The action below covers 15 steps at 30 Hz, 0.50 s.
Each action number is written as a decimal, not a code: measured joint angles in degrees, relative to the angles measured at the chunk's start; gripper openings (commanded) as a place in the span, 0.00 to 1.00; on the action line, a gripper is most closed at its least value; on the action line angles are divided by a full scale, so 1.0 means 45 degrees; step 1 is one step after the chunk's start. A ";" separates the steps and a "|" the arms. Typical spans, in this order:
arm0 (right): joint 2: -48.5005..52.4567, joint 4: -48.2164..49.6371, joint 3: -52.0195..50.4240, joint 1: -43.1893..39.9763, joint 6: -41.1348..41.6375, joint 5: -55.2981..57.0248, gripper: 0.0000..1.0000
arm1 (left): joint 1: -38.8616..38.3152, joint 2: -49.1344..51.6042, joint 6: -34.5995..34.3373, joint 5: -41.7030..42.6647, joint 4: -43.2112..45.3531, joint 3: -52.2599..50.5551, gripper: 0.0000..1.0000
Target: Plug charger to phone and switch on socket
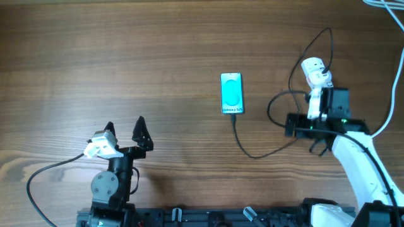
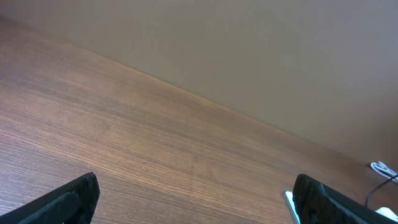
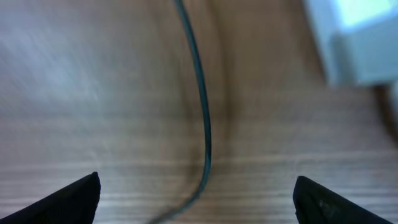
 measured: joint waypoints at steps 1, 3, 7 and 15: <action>-0.0005 0.0039 -0.0238 0.0000 0.0005 0.0000 1.00 | 0.0000 0.0000 0.0000 0.0005 -0.0005 0.0000 1.00; -0.0005 0.0117 -0.0675 0.0000 0.0000 0.0000 1.00 | 0.0000 0.0000 0.0000 0.0005 -0.0005 0.0000 1.00; -0.0126 0.0214 -0.1350 0.0000 0.0000 0.0000 1.00 | 0.0000 0.0000 0.0000 0.0005 0.0000 0.0000 1.00; -0.1651 0.0865 -0.2429 0.0000 0.0000 0.0000 1.00 | 0.0000 0.0000 0.0034 0.0000 -0.0005 0.0000 1.00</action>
